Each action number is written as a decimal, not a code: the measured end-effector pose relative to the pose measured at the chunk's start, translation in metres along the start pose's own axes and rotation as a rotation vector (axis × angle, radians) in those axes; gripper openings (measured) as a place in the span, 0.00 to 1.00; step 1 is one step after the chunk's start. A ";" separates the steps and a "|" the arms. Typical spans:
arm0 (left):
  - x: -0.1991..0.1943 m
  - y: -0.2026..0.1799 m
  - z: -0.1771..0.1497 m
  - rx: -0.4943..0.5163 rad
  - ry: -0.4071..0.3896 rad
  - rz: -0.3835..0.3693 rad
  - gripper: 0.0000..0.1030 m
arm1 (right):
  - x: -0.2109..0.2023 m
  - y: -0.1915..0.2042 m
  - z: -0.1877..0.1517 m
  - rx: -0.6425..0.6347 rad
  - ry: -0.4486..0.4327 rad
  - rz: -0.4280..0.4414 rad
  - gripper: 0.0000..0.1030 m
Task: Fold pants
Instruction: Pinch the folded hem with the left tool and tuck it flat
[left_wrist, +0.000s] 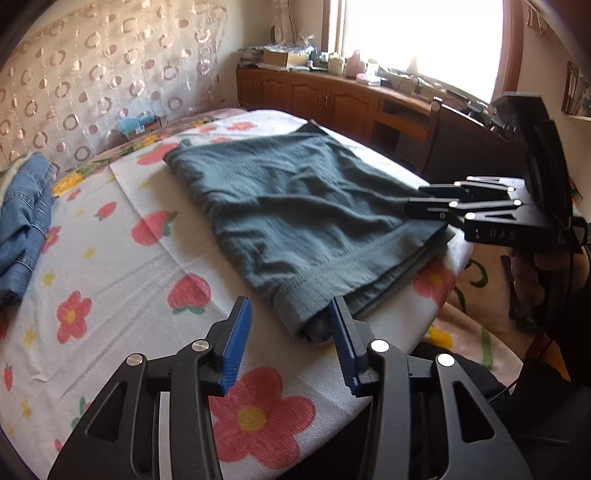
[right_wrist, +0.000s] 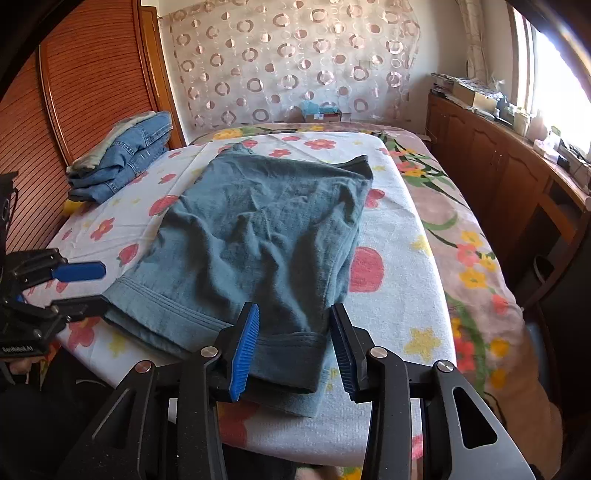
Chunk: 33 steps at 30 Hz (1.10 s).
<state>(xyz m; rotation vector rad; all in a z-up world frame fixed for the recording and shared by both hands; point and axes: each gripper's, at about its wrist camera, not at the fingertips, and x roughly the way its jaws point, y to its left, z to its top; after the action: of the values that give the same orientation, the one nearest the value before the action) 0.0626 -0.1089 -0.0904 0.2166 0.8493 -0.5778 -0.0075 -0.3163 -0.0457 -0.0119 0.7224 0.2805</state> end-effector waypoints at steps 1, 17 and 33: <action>0.003 0.000 -0.002 0.002 0.013 0.001 0.44 | 0.001 0.001 -0.001 -0.001 0.001 0.001 0.40; -0.004 -0.008 0.001 -0.004 -0.043 -0.031 0.16 | 0.009 -0.001 -0.008 0.013 0.021 0.007 0.41; -0.021 -0.014 -0.002 -0.003 -0.022 -0.007 0.23 | 0.004 -0.004 -0.011 0.014 0.026 0.002 0.42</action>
<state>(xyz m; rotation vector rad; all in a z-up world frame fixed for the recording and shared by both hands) 0.0427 -0.1114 -0.0752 0.2042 0.8295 -0.5848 -0.0111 -0.3200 -0.0564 -0.0021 0.7506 0.2777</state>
